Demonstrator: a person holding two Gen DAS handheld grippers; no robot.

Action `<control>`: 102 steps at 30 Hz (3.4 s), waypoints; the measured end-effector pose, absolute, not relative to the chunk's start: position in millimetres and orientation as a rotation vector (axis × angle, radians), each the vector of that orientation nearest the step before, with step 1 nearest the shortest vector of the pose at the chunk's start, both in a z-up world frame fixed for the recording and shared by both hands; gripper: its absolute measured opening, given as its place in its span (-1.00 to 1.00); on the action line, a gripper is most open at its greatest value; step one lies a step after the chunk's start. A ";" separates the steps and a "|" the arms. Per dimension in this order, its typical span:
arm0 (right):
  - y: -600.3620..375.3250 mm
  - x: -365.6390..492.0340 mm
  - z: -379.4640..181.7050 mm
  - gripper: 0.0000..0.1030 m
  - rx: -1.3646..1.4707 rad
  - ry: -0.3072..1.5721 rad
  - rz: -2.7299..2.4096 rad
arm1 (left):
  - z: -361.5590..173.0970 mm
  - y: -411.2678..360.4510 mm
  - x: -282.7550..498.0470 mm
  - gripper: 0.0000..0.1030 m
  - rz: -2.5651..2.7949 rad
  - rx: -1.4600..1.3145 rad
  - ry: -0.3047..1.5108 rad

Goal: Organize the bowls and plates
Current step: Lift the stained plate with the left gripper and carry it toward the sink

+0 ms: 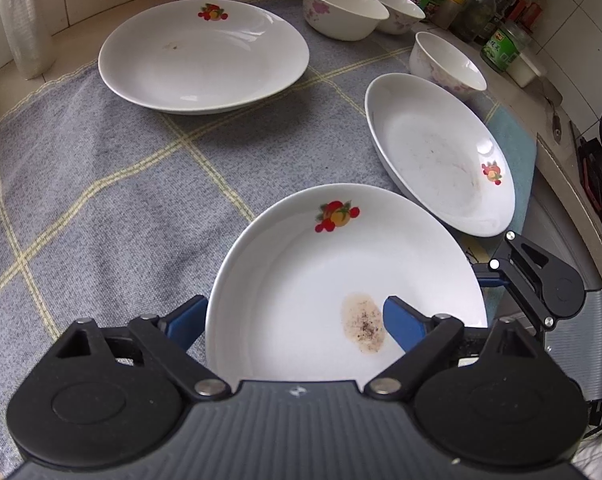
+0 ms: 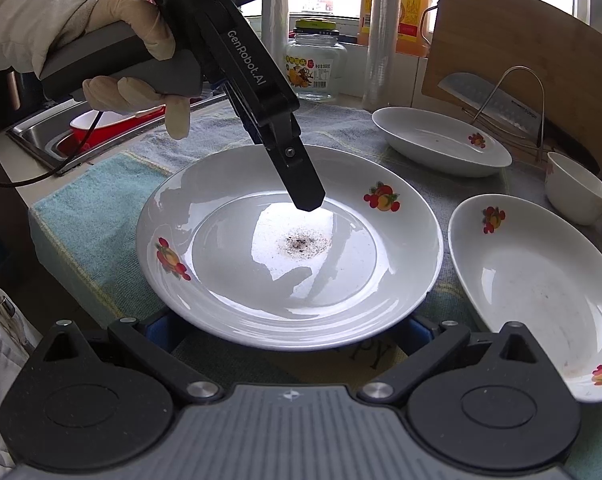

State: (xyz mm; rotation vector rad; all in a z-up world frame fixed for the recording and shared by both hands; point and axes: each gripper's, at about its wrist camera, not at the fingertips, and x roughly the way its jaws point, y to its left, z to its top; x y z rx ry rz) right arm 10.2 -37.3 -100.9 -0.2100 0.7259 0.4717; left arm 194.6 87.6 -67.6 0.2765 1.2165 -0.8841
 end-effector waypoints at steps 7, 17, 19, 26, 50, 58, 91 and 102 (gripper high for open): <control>-33.7 12.0 -98.8 1.00 -0.218 0.736 0.461 | -68.1 86.2 197.4 0.54 -0.886 0.297 1.243; -35.4 16.1 -98.2 1.00 -0.223 0.749 0.475 | -69.9 83.0 203.7 0.53 -0.903 0.312 1.269; -36.9 16.3 -98.0 1.00 -0.231 0.749 0.485 | -70.0 82.0 203.7 0.53 -0.907 0.319 1.267; -39.6 17.8 -96.0 1.00 -0.248 0.754 0.495 | -70.6 80.3 204.5 0.53 -0.916 0.326 1.271; -31.0 20.5 -86.7 1.00 -0.286 0.766 0.468 | -62.8 87.7 201.4 0.53 -0.918 0.344 1.218; -21.3 28.6 -80.1 1.00 -0.309 0.766 0.498 | -51.7 109.5 202.1 0.53 -0.884 0.302 1.190; 80.8 117.5 -79.9 1.00 -0.390 0.746 0.663 | -40.3 234.3 251.5 0.53 -0.719 0.171 1.121; 92.6 140.0 -89.0 1.00 -0.394 0.774 0.640 | -54.8 241.3 281.4 0.53 -0.725 0.166 1.122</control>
